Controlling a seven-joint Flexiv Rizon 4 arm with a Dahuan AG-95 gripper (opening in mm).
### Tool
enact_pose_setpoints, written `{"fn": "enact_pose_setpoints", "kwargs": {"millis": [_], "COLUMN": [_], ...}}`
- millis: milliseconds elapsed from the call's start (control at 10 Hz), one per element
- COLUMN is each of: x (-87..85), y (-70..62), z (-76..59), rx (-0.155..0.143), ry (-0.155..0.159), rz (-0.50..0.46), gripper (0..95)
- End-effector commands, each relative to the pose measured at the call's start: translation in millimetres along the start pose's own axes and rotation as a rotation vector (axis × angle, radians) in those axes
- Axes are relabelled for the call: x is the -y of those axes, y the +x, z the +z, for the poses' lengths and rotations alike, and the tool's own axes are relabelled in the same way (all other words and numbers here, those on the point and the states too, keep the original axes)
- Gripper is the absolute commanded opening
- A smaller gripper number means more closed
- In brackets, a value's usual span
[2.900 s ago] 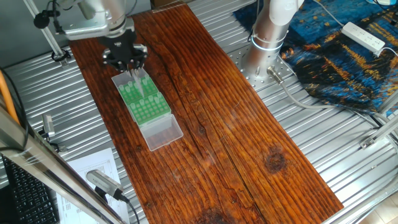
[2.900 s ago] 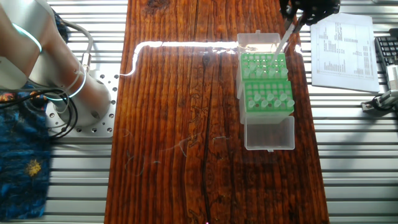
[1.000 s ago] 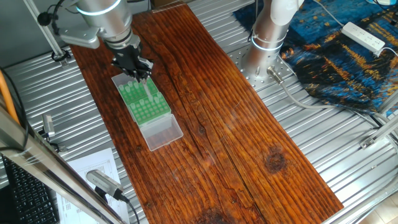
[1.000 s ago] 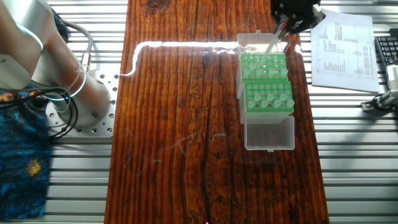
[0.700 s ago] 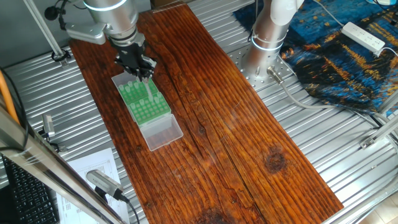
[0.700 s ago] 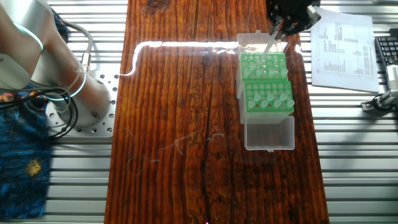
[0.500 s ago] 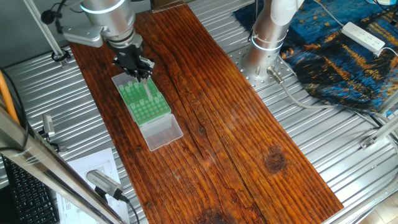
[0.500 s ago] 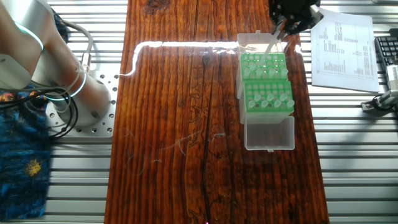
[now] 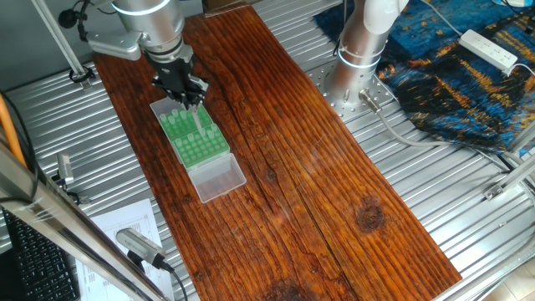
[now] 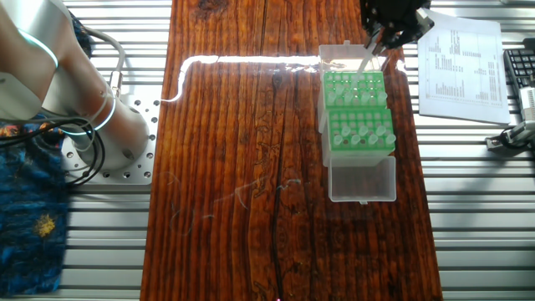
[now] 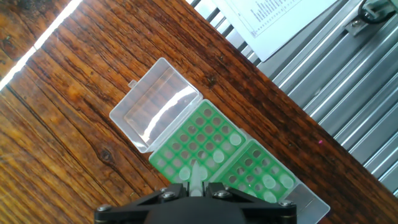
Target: Transfer all large pipette tips from one holder to another
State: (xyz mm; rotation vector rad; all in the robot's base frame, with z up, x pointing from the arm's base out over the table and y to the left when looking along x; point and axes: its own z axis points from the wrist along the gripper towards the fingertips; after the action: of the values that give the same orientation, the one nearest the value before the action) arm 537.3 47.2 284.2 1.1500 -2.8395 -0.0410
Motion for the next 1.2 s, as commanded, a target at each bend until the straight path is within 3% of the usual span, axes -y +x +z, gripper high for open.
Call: {"fn": "enact_pose_setpoints", "kwargs": {"millis": [100,1200], "x": [0.7,4.7], "y": [-1.0,-3.4], "z": [-0.6,1.4], "rx": [-0.002,-0.003], "ry": [-0.002,0.005], "rz": [-0.003,-0.013], "gripper": [0.0,0.0]}}
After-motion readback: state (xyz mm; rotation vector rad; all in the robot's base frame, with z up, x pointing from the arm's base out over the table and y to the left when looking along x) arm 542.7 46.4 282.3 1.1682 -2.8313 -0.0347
